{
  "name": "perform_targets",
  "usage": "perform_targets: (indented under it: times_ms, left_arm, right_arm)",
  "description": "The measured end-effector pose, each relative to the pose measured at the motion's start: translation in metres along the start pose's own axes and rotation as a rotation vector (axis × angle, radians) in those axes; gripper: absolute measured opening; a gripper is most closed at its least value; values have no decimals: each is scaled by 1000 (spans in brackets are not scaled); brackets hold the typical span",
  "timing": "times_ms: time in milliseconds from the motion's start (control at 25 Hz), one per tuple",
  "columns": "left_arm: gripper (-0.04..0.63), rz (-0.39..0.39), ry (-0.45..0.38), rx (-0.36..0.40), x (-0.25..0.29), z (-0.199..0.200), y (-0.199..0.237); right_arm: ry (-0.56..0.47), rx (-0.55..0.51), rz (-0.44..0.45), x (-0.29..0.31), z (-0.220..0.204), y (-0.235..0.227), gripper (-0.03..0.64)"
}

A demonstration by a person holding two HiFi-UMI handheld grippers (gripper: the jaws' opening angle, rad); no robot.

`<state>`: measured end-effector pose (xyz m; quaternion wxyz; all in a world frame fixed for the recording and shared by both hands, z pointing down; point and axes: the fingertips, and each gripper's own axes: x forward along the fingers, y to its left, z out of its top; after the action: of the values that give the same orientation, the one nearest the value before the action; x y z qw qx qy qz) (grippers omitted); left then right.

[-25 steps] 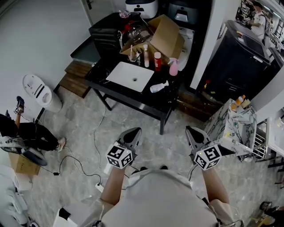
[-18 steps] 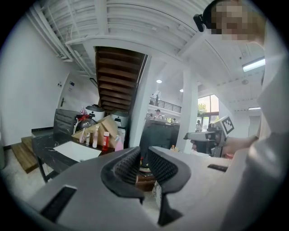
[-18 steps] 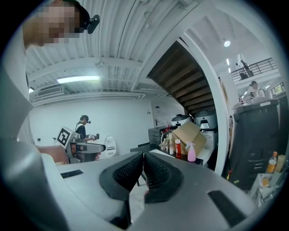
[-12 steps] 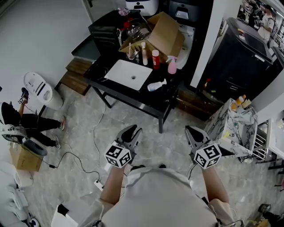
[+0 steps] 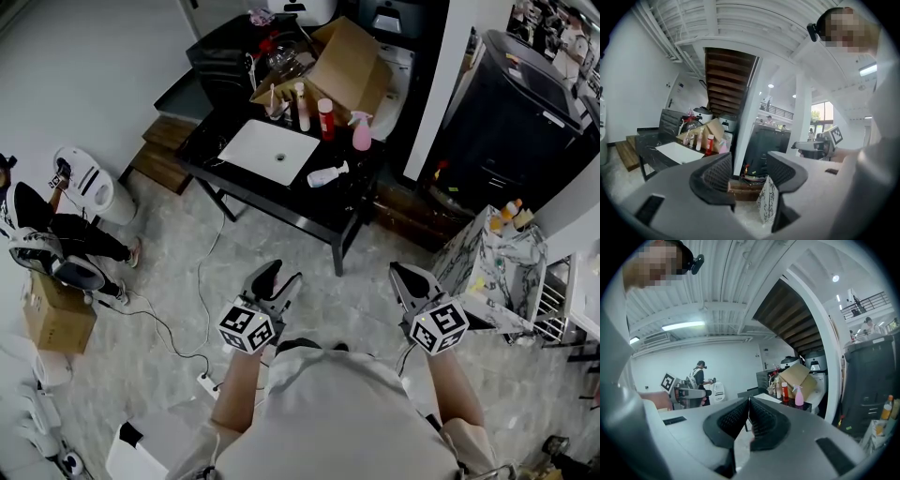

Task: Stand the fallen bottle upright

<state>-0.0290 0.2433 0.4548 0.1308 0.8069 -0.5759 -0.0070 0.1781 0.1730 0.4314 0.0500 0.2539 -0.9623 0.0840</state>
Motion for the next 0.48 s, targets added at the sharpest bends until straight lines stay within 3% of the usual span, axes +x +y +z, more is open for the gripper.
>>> perform_targets:
  times_ms: [200,480]
  left_arm:
    - [273,16,13,10,8,-3,0]
    - [276,34,25,10,13,-9,6]
  right_arm:
    - [1,2,4,2,-1,-9,31]
    - [6,7,12,10,-6,-16,31]
